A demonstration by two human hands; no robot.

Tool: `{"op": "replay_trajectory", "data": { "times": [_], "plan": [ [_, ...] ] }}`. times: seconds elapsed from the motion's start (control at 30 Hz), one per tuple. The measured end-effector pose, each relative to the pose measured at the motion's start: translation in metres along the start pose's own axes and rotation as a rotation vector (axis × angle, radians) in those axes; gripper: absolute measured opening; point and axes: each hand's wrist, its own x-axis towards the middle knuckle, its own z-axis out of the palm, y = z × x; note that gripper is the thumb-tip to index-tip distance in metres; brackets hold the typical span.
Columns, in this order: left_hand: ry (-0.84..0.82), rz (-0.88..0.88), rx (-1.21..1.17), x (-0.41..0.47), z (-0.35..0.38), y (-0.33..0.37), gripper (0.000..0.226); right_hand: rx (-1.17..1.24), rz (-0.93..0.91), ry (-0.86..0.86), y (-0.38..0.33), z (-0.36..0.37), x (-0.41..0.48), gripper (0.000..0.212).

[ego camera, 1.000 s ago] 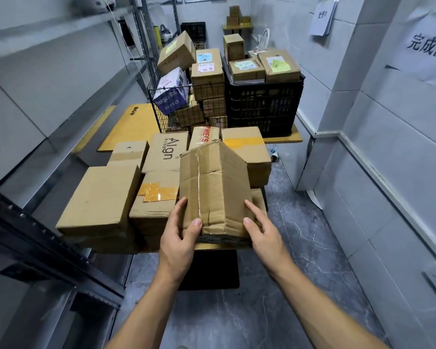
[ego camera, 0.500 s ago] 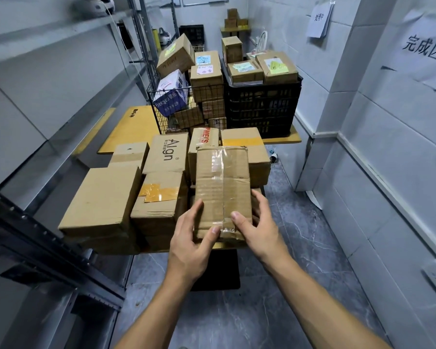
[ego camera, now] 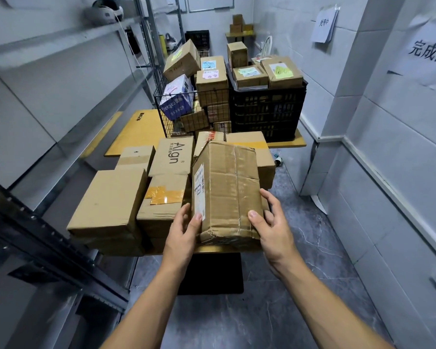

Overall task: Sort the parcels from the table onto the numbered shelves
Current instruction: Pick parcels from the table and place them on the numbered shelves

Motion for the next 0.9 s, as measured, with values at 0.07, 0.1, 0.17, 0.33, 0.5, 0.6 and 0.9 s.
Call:
{"op": "replay_trajectory", "data": {
  "times": [0.07, 0.1, 0.17, 0.33, 0.5, 0.6, 0.9],
  "plan": [
    [-0.049, -0.045, -0.078, -0.001, 0.000, 0.000, 0.098, 0.030, -0.002, -0.019, 0.001, 0.001, 0.001, 0.048],
    [-0.056, -0.040, -0.101, -0.001, 0.000, 0.000, 0.092, 0.029, -0.010, -0.025, 0.002, 0.001, 0.002, 0.048],
    [-0.020, 0.009, -0.069, -0.002, -0.001, -0.001, 0.078, -0.028, -0.046, -0.026, 0.004, -0.002, 0.003, 0.045],
    [0.049, 0.141, 0.094, -0.004, -0.009, -0.003, 0.061, -0.257, -0.058, -0.023, 0.002, -0.010, -0.001, 0.052],
    [0.076, 0.238, 0.232, -0.013, -0.008, 0.002, 0.064, -0.459, -0.065, 0.013, -0.005, -0.015, 0.002, 0.036],
    [0.121, 0.310, 0.323, -0.019, -0.002, 0.005, 0.065, -0.398, -0.037, -0.042, -0.006, -0.014, 0.000, 0.049],
    [0.200, 0.438, 0.490, -0.042, 0.007, 0.005, 0.066, -0.391, -0.018, -0.094, 0.009, -0.005, -0.005, 0.071]
  ]
}}
